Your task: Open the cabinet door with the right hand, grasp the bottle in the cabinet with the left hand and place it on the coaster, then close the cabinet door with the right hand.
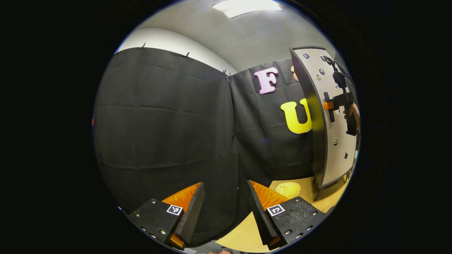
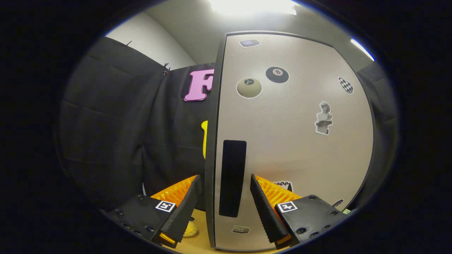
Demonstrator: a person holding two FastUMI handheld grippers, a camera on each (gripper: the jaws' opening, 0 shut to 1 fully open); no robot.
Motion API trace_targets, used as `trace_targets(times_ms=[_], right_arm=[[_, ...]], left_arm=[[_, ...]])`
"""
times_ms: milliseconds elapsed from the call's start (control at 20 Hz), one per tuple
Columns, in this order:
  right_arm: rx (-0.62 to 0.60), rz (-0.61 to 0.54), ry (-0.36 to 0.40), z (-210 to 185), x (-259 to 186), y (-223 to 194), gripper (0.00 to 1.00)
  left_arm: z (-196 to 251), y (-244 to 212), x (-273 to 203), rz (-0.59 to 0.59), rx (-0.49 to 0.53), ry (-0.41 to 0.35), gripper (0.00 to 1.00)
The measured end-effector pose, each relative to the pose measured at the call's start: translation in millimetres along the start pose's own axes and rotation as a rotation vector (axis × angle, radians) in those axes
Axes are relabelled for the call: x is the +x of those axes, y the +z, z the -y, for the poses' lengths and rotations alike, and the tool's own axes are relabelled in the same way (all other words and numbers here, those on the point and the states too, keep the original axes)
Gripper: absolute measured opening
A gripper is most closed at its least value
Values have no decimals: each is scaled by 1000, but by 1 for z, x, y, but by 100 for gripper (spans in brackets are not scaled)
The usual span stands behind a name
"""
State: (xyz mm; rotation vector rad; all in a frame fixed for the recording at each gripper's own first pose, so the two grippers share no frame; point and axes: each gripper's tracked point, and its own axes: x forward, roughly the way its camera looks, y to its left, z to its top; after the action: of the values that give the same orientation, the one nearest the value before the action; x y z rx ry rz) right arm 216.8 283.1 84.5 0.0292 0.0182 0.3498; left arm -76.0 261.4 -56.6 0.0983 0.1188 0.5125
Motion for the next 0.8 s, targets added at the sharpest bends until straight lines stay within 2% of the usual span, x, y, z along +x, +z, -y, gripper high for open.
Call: trace_targets(times_ms=[50, 150, 200, 300, 350, 550, 650, 700, 750, 800], right_arm=[[11, -16, -1, -1, 4, -3, 86], [36, -45, -17, 3, 10, -8, 71], [51, -58, -28, 6, 12, -10, 58], [96, -79, -37, 9, 14, -13, 46], [118, -89, -25, 8, 14, -12, 37], [80, -120, -3, 8, 11, -14, 19], [55, -125, 24, 9, 8, -14, 17], [64, -130, 43, 8, 5, -14, 20], [77, -132, 59, 8, 0, -13, 16], [85, -133, 72, 7, -2, -14, 19]], left_arm=[[0, -2, 0, -3, -3, -1, 68], [0, -7, 2, -16, -12, -4, 68], [0, -8, 2, -20, -17, -5, 68], [2, -10, 3, -22, -22, -14, 68], [3, -10, 3, -20, -24, -21, 68], [14, -12, 5, -14, -36, -56, 68], [21, -14, 11, -20, -38, -64, 68], [25, -11, 14, -12, -43, -76, 68], [31, -8, 18, -3, -45, -84, 69], [35, -5, 21, 4, -48, -91, 68]])
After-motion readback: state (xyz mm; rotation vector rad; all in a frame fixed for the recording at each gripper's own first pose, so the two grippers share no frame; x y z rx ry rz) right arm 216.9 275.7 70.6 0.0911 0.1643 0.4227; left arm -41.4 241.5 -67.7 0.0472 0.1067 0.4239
